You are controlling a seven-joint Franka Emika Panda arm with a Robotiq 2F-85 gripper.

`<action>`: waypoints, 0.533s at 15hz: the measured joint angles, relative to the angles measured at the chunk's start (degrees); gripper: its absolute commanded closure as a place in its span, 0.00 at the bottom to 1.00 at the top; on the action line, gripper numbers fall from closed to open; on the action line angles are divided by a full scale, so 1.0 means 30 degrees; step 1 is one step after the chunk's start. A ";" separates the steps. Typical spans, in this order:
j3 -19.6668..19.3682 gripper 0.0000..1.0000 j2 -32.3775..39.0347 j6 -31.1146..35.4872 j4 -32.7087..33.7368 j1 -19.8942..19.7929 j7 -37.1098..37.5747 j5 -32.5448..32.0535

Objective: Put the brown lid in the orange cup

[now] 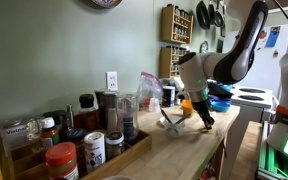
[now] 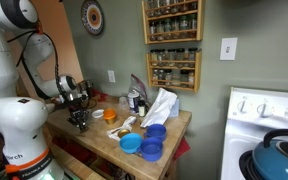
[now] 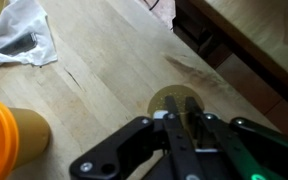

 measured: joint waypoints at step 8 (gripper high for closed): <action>-0.1915 0.96 -0.2346 -0.0257 0.0290 -0.1429 -0.3911 0.4959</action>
